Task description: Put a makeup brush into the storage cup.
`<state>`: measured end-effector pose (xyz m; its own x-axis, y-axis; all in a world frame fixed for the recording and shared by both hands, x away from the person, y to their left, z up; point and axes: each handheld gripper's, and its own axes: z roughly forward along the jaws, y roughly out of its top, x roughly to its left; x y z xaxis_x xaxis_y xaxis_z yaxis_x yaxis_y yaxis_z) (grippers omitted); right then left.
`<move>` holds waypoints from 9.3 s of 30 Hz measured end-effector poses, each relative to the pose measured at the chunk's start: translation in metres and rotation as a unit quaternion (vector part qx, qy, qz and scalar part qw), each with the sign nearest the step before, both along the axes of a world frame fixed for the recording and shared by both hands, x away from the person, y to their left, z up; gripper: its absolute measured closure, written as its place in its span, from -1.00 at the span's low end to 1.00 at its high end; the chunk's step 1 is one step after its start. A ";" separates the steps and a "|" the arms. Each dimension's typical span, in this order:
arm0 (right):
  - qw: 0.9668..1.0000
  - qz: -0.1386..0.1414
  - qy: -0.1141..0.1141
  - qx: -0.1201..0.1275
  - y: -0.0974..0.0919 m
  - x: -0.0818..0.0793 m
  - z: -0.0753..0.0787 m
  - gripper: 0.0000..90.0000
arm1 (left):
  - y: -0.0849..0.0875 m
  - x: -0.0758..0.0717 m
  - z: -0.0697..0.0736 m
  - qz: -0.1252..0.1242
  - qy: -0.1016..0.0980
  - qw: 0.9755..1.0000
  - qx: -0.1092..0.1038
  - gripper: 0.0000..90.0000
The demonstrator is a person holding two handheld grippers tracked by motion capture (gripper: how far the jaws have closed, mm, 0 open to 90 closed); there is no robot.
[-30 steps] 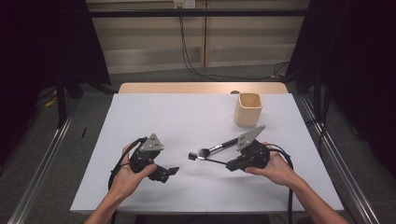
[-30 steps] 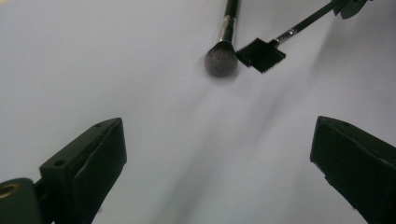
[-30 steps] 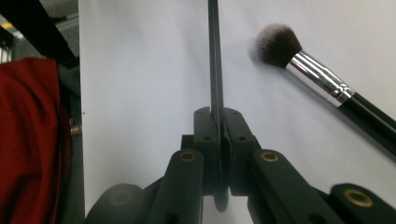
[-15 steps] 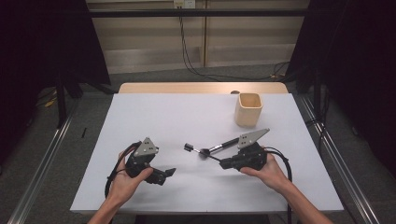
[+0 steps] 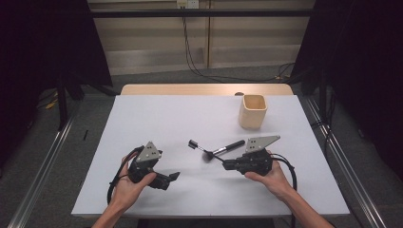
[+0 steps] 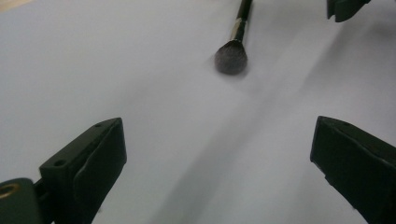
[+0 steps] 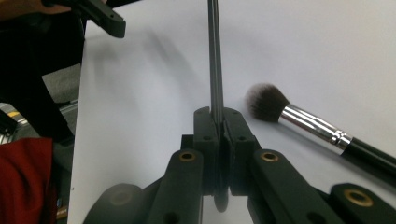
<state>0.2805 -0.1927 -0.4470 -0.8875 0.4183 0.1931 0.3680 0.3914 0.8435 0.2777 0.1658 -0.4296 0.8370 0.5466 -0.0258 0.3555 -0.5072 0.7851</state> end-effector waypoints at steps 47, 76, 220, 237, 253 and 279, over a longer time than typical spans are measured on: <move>0.992 0.007 -0.064 0.108 0.005 -0.007 0.010 0.91 | -0.046 0.000 0.007 -0.047 -0.053 0.980 -0.186 -0.91; 0.993 0.003 -0.059 0.099 0.006 -0.004 0.004 0.92 | -0.080 0.012 0.014 -0.043 -0.058 0.971 -0.226 0.01; 0.996 0.024 -0.060 0.069 0.043 -0.001 0.011 -0.95 | -0.070 0.033 0.060 -0.105 0.096 0.985 -0.093 0.90; 0.996 0.015 -0.063 0.065 0.059 0.002 0.009 -0.32 | -0.074 0.034 0.056 -0.105 0.100 0.985 -0.093 0.90; 0.996 0.012 -0.039 0.083 0.054 0.004 0.008 0.77 | -0.076 0.033 0.054 -0.104 0.092 0.986 -0.088 0.90; 0.996 0.010 -0.049 0.077 0.049 0.003 0.010 0.93 | -0.079 0.030 0.050 -0.093 0.083 0.987 -0.097 0.86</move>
<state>0.2835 -0.1433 -0.4371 -0.9135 0.3720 0.1649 0.2737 0.2617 0.9255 0.3074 0.0869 -0.3798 0.8980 0.3550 -0.2598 0.4017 -0.4209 0.8133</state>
